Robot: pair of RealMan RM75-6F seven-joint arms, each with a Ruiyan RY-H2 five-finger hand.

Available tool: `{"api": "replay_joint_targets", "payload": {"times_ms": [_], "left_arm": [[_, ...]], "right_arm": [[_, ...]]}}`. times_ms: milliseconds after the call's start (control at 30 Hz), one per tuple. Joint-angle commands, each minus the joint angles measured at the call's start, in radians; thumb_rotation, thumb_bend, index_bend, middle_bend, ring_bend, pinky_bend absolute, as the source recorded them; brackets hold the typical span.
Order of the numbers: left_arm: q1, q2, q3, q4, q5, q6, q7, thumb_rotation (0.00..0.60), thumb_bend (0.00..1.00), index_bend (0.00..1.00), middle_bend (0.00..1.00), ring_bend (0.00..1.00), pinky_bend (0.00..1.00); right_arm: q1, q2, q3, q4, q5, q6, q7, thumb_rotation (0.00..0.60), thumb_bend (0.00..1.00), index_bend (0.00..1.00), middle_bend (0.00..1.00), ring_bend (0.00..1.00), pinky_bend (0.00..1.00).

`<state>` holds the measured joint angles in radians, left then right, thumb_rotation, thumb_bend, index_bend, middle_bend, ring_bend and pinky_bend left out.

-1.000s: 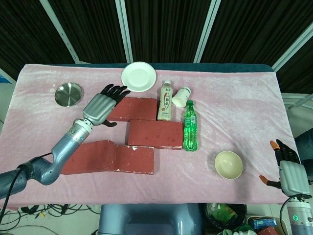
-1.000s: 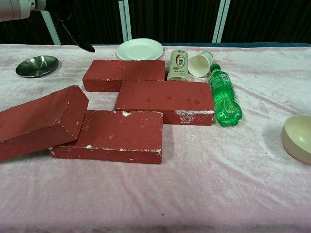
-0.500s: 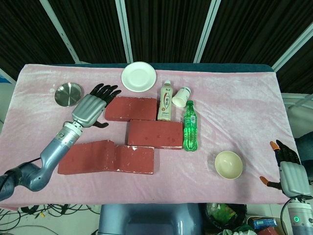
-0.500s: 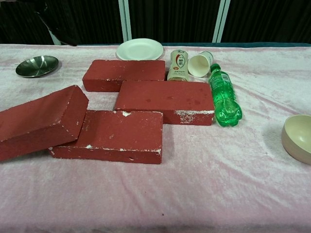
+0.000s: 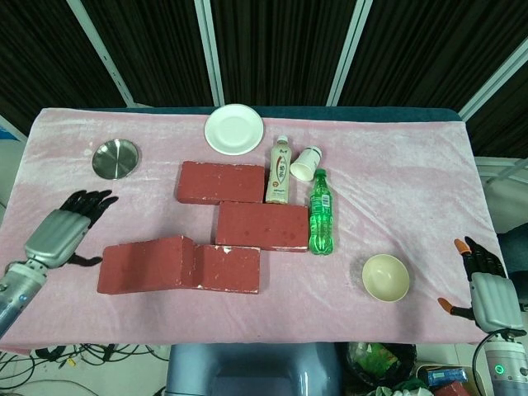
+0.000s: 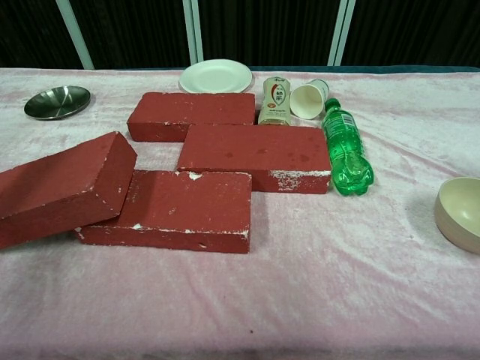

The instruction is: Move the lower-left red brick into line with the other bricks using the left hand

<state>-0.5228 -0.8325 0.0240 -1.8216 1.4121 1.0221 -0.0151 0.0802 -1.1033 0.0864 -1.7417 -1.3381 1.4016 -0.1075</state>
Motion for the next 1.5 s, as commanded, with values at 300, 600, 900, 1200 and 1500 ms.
{"api": "replay_joint_targets", "payload": {"times_ms": [300,600,900,1200,1500], "left_arm": [[0.123,-0.087,0.131,0.159,0.207,0.053,-0.254,0.6,0.0,0.0,0.0,0.0,0.0],[0.119,-0.171,0.108,0.205,0.218,0.063,-0.31,0.6,0.0,0.0,0.0,0.0,0.0],[0.072,-0.211,0.066,0.192,0.184,0.009,-0.325,0.6,0.0,0.0,0.0,0.0,0.0],[0.036,-0.241,0.029,0.156,0.093,-0.066,-0.249,0.6,0.0,0.0,0.0,0.0,0.0],[0.016,-0.267,0.024,0.162,0.058,-0.116,-0.218,0.6,0.0,0.0,0.0,0.0,0.0]], "right_arm": [[-0.001,0.004,-0.003,0.002,-0.009,0.002,0.001,0.6,0.04,0.0,0.0,0.0,0.08],[0.003,0.01,-0.005,0.004,-0.009,-0.008,0.003,0.6,0.05,0.0,0.0,0.0,0.08],[0.004,0.015,-0.006,0.001,-0.008,-0.013,0.007,0.6,0.05,0.0,0.0,0.0,0.08],[0.005,0.019,-0.006,0.005,-0.01,-0.016,0.019,0.6,0.04,0.0,0.0,0.0,0.08],[0.005,0.02,-0.006,0.004,-0.009,-0.017,0.022,0.6,0.04,0.0,0.0,0.0,0.08]]}}
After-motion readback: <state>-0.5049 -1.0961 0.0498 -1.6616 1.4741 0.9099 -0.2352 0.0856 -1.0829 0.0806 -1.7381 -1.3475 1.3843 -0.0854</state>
